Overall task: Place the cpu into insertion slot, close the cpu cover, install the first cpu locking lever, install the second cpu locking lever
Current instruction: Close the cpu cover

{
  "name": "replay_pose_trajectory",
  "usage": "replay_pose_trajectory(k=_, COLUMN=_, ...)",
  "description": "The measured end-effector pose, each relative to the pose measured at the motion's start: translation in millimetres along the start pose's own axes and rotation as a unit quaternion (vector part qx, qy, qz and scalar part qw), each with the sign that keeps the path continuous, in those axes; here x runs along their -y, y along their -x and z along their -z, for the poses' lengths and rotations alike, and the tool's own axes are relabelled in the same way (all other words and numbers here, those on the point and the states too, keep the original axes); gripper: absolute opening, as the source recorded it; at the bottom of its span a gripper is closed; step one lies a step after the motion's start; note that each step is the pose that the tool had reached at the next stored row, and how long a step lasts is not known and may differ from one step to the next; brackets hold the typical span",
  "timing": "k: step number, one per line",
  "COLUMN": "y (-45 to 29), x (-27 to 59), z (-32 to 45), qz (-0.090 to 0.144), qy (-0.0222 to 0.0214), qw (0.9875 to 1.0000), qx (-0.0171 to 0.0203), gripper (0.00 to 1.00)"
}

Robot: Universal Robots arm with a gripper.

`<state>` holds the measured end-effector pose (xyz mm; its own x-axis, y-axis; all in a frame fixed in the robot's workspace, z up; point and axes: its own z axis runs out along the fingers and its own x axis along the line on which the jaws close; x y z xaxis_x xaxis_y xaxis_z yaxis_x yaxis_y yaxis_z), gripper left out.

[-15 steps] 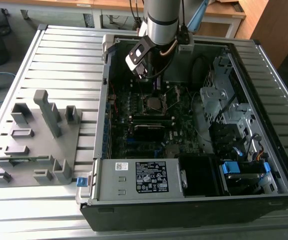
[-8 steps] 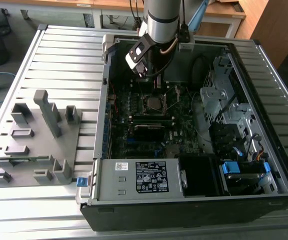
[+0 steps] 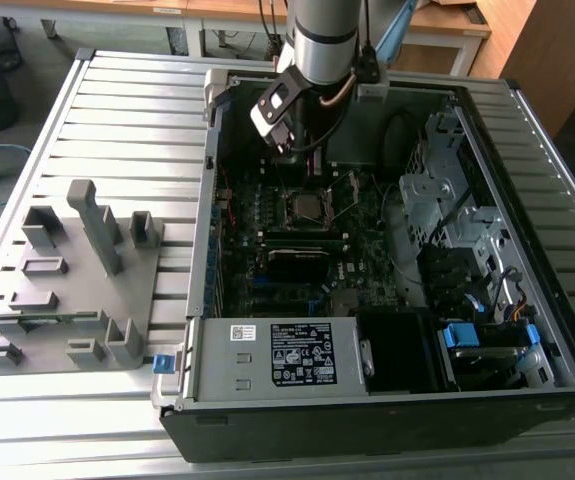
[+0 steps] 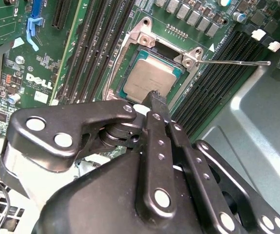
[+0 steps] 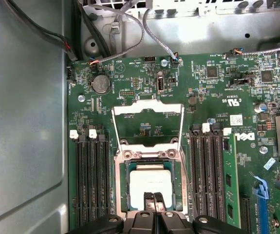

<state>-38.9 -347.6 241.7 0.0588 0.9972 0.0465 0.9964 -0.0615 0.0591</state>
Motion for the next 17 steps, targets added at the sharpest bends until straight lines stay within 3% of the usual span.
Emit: replay_pose_trajectory(k=17, y=-0.3, x=-0.4, z=5.7, qz=0.0, qy=0.0, qw=1.0, qx=-0.0003, gripper=0.1)
